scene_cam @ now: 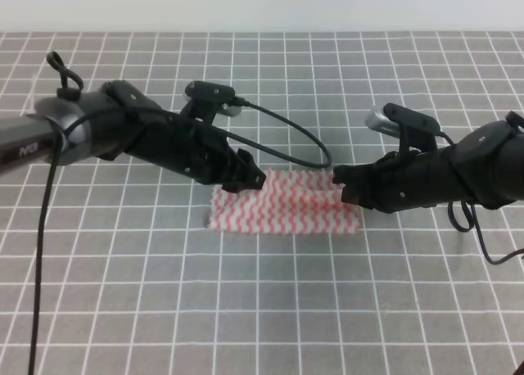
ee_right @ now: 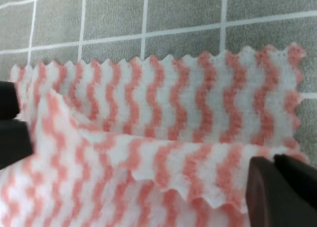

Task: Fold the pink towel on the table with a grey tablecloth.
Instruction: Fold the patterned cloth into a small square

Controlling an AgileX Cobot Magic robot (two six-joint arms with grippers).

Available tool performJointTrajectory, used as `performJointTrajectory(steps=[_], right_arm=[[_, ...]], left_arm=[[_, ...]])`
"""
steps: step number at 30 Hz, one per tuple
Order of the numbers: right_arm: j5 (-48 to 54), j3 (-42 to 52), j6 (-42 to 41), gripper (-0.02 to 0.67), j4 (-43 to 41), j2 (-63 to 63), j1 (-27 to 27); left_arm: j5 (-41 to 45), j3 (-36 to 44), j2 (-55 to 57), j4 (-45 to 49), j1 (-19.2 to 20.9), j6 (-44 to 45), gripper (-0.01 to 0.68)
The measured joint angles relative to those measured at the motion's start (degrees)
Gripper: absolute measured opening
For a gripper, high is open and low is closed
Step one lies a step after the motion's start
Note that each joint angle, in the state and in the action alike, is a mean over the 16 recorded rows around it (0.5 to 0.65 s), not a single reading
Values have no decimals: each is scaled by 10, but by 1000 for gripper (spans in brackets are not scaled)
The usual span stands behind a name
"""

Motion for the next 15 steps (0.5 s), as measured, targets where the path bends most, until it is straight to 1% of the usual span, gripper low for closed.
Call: performJointTrajectory(steps=[15], right_arm=[[3, 0, 0, -14, 0, 0, 0]], left_arm=[[-34, 0, 16, 4, 0, -15, 302]])
